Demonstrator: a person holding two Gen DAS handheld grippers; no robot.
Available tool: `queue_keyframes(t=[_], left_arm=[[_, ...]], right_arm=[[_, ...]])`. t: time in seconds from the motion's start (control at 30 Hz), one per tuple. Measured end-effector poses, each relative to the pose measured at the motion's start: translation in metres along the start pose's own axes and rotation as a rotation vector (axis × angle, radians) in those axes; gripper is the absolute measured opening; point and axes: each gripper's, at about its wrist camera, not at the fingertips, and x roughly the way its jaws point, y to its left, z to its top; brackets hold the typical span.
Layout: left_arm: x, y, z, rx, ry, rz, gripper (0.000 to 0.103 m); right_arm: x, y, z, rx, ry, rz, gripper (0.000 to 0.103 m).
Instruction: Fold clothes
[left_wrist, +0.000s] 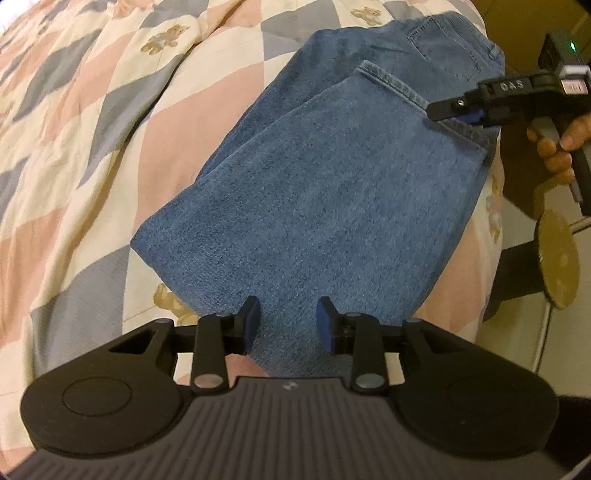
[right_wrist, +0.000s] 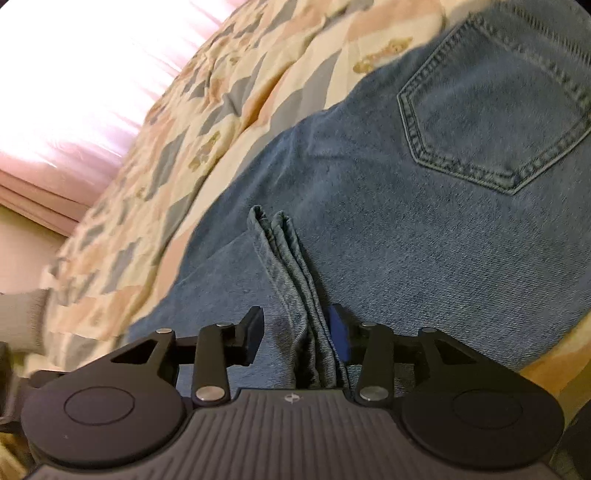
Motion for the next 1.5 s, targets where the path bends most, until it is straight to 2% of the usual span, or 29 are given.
queue_keyframes(t=[0.07, 0.17, 0.3, 0.47, 0.5, 0.53, 0.57, 0.67, 0.73, 0.8, 0.83, 0.9, 1.0, 1.2, 1.37, 1.5], left_arm=[[0.001, 0.003, 0.004, -0.005, 0.008, -0.022, 0.029], [0.006, 0.009, 0.013, 0.009, 0.012, -0.041, 0.029], [0.012, 0.018, 0.019, -0.002, 0.022, -0.066, 0.029], [0.02, 0.019, 0.024, 0.012, 0.027, -0.085, 0.03], [0.021, 0.019, 0.024, 0.01, 0.028, -0.087, 0.03], [0.021, 0.019, 0.025, 0.005, 0.03, -0.086, 0.03], [0.022, 0.019, 0.026, 0.0, 0.031, -0.085, 0.03], [0.02, 0.018, 0.028, -0.024, 0.032, -0.08, 0.03], [0.02, 0.018, 0.028, -0.045, 0.029, -0.076, 0.03], [0.02, 0.017, 0.029, -0.07, 0.027, -0.07, 0.031], [0.021, 0.016, 0.029, -0.081, 0.029, -0.063, 0.031], [0.021, 0.013, 0.031, -0.097, 0.034, -0.04, 0.031], [0.017, 0.006, 0.034, -0.115, 0.043, -0.006, 0.031], [0.0, -0.018, 0.056, -0.1, -0.002, 0.021, 0.031], [0.001, -0.045, 0.086, -0.057, -0.054, 0.011, 0.031], [0.009, -0.07, 0.111, -0.017, -0.092, -0.015, 0.032]], right_arm=[[0.002, -0.001, 0.004, 0.002, 0.035, 0.02, 0.045], [0.002, -0.001, 0.01, -0.024, 0.057, -0.006, 0.041], [0.001, -0.018, 0.017, 0.021, 0.048, 0.016, 0.042], [0.027, -0.022, 0.027, -0.009, 0.103, 0.117, 0.047], [0.032, -0.022, 0.029, -0.017, 0.116, 0.137, 0.046], [0.035, -0.021, 0.03, -0.026, 0.13, 0.156, 0.039], [0.035, -0.022, 0.03, -0.026, 0.136, 0.182, 0.02], [0.03, -0.029, 0.027, 0.002, 0.135, 0.27, 0.016], [0.035, -0.031, 0.028, 0.005, 0.147, 0.26, 0.026], [0.04, -0.033, 0.029, 0.008, 0.159, 0.25, 0.026], [0.042, -0.033, 0.03, 0.009, 0.165, 0.245, 0.025], [0.043, -0.024, 0.032, -0.048, 0.167, 0.213, 0.011], [0.028, -0.005, 0.031, -0.178, 0.14, 0.145, 0.008], [-0.029, -0.009, 0.042, -0.307, 0.025, 0.047, 0.008], [-0.085, -0.052, 0.07, -0.329, -0.06, -0.052, 0.008], [-0.113, -0.083, 0.095, -0.331, -0.101, -0.111, 0.008]])
